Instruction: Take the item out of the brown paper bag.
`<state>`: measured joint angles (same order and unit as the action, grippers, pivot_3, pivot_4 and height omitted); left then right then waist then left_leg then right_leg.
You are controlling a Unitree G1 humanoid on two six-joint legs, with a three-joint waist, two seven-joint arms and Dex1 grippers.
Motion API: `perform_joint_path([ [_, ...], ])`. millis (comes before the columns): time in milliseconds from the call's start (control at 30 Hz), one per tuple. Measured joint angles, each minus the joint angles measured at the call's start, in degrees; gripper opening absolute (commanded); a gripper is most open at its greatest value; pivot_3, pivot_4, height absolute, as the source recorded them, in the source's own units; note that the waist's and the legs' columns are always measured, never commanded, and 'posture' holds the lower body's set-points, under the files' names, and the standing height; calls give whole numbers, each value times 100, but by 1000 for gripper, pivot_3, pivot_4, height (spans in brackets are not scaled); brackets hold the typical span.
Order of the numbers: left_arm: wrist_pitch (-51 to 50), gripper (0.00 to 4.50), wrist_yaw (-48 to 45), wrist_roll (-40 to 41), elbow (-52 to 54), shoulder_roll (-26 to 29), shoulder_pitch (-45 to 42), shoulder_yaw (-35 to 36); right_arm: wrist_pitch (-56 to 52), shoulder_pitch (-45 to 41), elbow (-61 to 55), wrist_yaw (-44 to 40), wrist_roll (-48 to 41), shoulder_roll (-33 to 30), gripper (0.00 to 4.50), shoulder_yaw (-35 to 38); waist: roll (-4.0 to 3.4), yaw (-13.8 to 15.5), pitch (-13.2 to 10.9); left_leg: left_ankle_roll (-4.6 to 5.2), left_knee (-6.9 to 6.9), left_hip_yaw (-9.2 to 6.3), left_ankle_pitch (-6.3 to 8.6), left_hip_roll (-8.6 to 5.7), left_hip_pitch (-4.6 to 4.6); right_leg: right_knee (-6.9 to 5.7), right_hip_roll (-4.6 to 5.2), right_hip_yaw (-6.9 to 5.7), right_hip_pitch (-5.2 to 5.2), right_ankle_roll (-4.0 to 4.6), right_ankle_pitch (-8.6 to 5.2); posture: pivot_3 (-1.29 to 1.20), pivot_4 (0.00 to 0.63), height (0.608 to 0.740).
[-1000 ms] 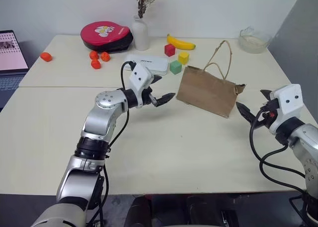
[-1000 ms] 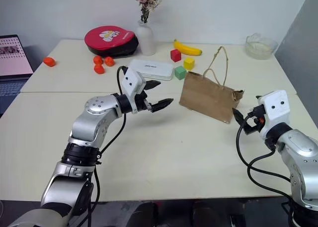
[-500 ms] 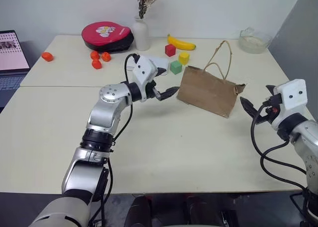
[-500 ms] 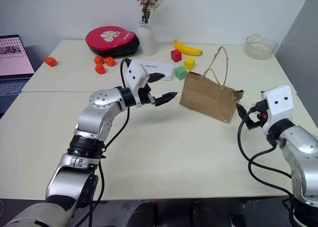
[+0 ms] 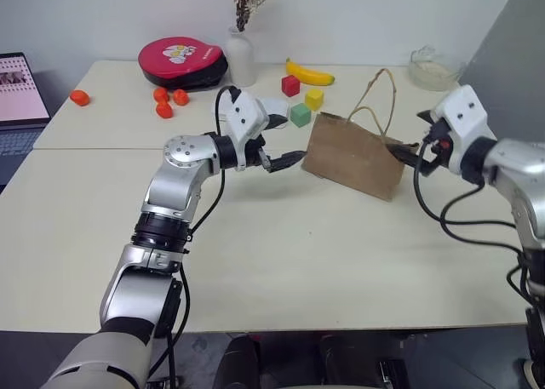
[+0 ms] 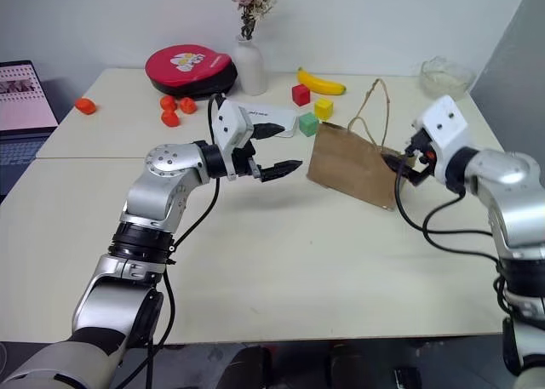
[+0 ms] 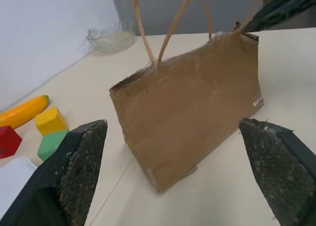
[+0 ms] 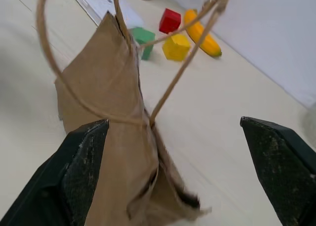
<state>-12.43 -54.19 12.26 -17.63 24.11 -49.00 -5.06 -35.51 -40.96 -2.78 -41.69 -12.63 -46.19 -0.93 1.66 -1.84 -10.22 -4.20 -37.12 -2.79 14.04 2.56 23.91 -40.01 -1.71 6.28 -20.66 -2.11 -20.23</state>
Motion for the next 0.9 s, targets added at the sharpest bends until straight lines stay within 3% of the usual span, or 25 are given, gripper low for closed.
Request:
perform_joint_path([
  [367,-498,4475,461,125,918,75,578,161,298,-1431,2285,-193,227,1002,4500,-322,-6,-2,-3,3,-7,-11,-4,-15,5,-9,76,-61,-2,1,1,0,150,740],
  [900,-544,4475,585,134,897,128,559,308,-193,-1348,1624,-785,115,428,4500,-108,-8,-7,-4,7,-7,-14,-6,-25,6,-13,80,-69,-1,1,1,0,150,740],
])
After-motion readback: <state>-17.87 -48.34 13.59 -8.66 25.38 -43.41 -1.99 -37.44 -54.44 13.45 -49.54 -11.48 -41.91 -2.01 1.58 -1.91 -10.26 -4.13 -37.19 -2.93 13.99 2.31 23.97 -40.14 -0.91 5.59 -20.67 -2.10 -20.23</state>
